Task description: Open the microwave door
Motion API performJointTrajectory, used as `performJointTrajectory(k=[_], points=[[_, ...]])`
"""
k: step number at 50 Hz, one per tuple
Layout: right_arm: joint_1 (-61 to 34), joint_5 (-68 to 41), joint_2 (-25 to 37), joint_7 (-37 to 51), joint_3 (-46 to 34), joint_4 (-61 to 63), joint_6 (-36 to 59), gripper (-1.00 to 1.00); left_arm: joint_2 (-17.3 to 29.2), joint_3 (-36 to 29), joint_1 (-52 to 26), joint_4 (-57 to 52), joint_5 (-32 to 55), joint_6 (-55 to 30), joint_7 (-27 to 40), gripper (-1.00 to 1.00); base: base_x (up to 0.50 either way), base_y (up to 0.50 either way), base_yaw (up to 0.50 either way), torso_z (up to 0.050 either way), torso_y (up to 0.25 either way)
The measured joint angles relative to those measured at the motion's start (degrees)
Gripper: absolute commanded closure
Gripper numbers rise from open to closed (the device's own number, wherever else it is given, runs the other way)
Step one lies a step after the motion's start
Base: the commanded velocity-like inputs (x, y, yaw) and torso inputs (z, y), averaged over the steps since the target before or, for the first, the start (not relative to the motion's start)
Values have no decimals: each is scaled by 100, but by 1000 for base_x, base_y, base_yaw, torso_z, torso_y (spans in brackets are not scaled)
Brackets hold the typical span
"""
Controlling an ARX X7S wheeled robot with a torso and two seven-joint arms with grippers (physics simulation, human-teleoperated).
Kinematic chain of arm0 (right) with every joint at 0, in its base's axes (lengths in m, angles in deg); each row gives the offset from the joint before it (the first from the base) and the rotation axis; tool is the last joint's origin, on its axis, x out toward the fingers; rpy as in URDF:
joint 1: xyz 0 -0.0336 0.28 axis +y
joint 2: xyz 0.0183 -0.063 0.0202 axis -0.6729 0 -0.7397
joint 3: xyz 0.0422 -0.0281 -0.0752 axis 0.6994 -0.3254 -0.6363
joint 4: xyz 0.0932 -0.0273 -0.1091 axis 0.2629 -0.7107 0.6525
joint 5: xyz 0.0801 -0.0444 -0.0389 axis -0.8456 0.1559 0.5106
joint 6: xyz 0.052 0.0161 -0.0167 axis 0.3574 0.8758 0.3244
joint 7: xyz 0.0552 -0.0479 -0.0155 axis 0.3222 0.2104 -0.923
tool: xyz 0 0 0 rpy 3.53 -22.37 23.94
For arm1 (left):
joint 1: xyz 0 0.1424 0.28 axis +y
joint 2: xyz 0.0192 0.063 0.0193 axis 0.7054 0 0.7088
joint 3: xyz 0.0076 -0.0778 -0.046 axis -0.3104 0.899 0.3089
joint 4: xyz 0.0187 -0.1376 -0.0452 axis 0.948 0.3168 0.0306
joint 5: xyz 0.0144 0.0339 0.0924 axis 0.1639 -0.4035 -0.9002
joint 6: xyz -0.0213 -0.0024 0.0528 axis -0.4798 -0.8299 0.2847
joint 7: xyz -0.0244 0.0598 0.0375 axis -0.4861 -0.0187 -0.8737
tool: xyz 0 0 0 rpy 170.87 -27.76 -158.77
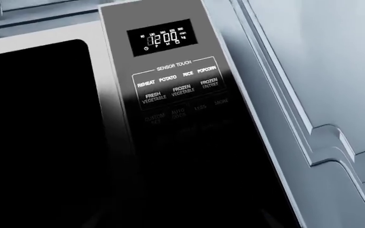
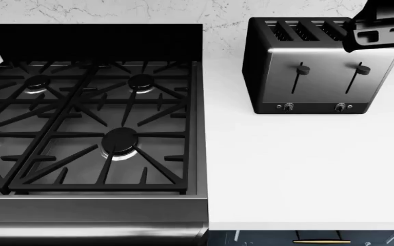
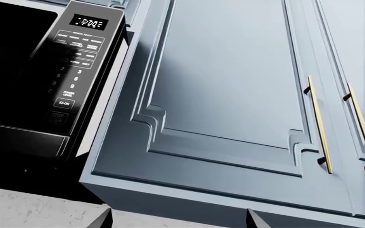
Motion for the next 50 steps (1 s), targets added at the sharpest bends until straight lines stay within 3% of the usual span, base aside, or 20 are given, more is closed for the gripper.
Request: performJointTrajectory(k=[27, 40, 50], points=[[-146, 27, -11, 16, -189, -76, -35, -100, 1019, 1615, 1011, -3913, 2048, -2023, 1779, -100, 0, 0, 0, 0, 0], [-169, 23, 6, 41, -234, -80, -50, -100, 993, 2161, 1265, -4724, 2855, -2498, 2459, -100, 0, 0, 0, 0, 0], [-197, 12, 19, 63, -274, -87, -48, -100, 824, 2223, 1465, -4812, 2973, -2452, 2628, -100, 0, 0, 0, 0, 0]])
